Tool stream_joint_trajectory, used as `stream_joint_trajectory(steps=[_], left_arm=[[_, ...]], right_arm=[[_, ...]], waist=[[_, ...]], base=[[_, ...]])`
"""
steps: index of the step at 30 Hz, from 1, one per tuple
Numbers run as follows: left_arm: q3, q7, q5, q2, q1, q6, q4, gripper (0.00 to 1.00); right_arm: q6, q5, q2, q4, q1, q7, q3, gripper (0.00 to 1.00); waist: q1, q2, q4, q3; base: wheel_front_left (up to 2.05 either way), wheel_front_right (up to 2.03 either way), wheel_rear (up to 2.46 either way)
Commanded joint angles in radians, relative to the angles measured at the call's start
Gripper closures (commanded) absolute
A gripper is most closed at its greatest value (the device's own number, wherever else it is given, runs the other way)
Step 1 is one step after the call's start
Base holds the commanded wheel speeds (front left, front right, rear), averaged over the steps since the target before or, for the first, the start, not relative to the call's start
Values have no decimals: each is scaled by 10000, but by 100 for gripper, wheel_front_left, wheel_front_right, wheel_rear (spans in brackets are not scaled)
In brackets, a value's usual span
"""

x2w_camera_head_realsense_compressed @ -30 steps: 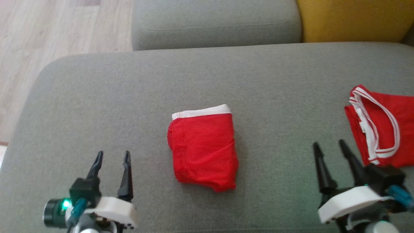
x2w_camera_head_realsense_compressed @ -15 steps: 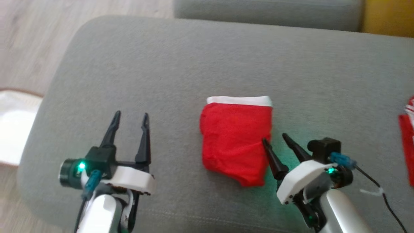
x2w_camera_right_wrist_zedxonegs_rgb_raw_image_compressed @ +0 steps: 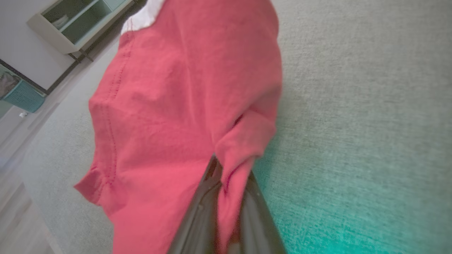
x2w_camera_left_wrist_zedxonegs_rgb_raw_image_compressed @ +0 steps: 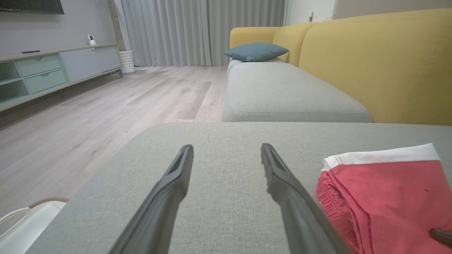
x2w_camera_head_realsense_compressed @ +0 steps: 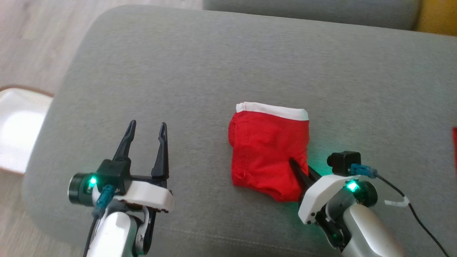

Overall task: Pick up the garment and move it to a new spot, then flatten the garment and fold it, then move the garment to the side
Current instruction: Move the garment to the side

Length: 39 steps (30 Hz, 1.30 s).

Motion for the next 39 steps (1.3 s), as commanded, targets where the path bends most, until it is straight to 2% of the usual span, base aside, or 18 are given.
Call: stream_joint_trajectory(steps=[1, 5, 9, 10, 15, 21, 29, 35, 39], left_arm=[[371, -119, 94, 91, -452, 24, -417, 0], [424, -120, 120, 139, -355, 29, -575, 0], [404, -120, 145, 164, -318, -5, -712, 0], [404, -120, 145, 164, -318, -5, -712, 0], [282, -121, 221, 190, -470, -95, -790, 0], [74, -121, 366, 263, -889, -245, -737, 0], [-190, -62, 598, 391, -1666, -440, -683, 0], [-461, -54, 739, 360, -2279, -610, -637, 0], [-605, -67, 800, 313, -2626, -684, -624, 0]], right_arm=[[33, -74, -17, -424, -272, -106, 275, 100], [33, -386, -149, -878, -115, 104, 337, 100], [33, -539, -688, -1501, 143, 547, 258, 100], [33, -539, -688, -1501, 143, 547, 258, 100], [33, -520, -1417, -2159, 195, 1116, -64, 100], [33, -337, -2129, -2319, -505, 1466, -332, 100], [33, 123, -3180, -1228, -2443, 1173, -1084, 100], [33, -143, -4157, 426, -3677, 488, -1809, 100], [33, -485, -4397, 1324, -4329, 50, -2152, 100]], waist=[[0, 0, -492, -26], [0, 0, -1497, -56], [0, 0, -2617, -53], [0, 0, -2617, -53], [0, 0, -3808, 139], [0, 0, -4682, 676], [0, 0, -4957, 1618], [0, 0, -4600, 2250], [0, 0, -4331, 2616]], base=[[0, 0, 0], [0, 0, 0], [0, 0, 0], [0, 0, 0], [0, 0, 0], [0, 0, 0], [0, 0, 0], [0, 0, 0], [0, 0, 0]])
